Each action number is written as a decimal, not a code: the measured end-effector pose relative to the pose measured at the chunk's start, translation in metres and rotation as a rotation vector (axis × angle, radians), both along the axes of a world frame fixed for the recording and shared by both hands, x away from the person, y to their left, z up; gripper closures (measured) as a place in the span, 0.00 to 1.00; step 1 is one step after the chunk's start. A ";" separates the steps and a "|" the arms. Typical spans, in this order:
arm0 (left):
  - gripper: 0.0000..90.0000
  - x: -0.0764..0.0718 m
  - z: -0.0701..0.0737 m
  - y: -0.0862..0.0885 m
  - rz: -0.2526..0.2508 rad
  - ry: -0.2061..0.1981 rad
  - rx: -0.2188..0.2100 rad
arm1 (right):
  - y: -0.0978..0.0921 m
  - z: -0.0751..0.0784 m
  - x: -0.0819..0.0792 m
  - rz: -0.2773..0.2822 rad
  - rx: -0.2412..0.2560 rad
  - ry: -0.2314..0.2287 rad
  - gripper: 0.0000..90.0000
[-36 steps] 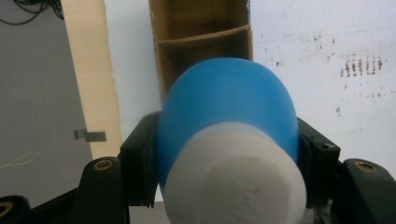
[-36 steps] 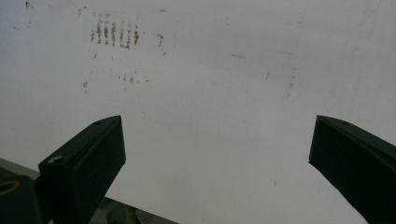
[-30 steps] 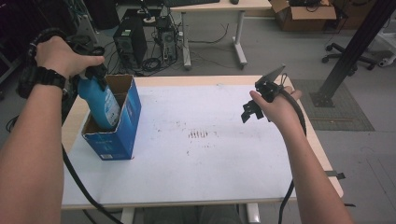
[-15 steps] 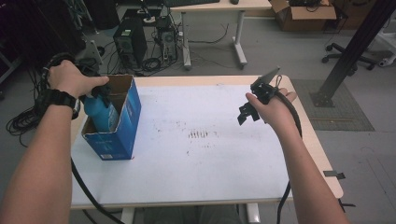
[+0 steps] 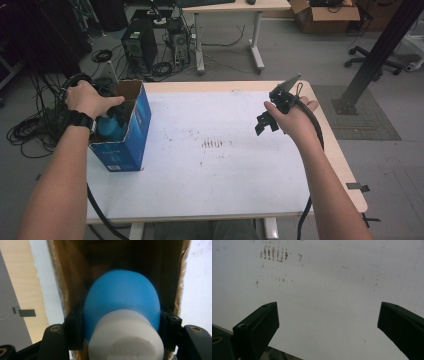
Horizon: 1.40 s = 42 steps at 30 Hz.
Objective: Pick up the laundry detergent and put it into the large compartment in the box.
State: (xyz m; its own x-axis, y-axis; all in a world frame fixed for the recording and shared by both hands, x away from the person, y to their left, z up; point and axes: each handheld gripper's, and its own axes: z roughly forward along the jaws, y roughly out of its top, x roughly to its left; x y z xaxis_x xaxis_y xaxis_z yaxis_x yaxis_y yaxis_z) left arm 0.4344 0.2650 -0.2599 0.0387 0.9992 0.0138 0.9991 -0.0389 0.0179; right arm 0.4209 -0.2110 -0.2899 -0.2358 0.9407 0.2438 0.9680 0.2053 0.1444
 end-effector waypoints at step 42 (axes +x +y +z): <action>0.33 -0.001 -0.004 -0.006 -0.055 0.001 0.030 | -0.008 -0.003 -0.005 -0.014 0.013 0.002 0.04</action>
